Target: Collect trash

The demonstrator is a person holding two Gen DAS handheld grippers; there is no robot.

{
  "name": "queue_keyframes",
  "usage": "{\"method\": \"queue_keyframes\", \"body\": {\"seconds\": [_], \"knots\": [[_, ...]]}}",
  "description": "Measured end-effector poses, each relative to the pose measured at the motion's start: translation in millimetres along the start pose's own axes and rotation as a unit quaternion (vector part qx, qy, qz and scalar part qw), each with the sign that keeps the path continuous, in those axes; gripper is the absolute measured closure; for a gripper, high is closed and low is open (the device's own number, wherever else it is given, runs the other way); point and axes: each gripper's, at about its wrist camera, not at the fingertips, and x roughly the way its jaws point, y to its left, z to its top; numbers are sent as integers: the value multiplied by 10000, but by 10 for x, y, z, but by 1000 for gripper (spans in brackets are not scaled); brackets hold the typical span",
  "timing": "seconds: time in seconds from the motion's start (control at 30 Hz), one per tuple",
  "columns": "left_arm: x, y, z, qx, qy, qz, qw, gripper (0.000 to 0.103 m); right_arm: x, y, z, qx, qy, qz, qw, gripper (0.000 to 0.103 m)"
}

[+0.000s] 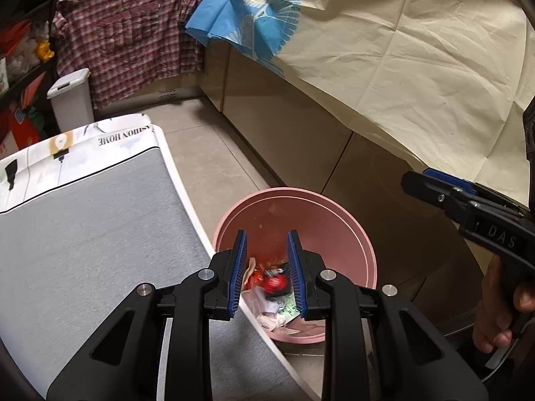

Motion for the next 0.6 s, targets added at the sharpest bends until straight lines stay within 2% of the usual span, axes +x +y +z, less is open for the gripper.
{"method": "queue_keyframes", "body": {"seconds": [0.07, 0.23, 0.43, 0.6], "knots": [[-34, 11, -29, 27, -4, 25, 10000, 78, -17, -2, -6, 4, -12, 14, 10000, 50], [-182, 31, -122, 109, -75, 126, 9998, 76, -136, 4, -54, 46, -110, -5, 9999, 39], [-487, 23, -226, 108, -309, 305, 9990, 58, -438, 56, -171, 74, -468, -28, 9989, 23], [-759, -80, -365, 196, -483, 434, 9977, 48, -723, 144, -390, 88, -715, -117, 9973, 19]]}}
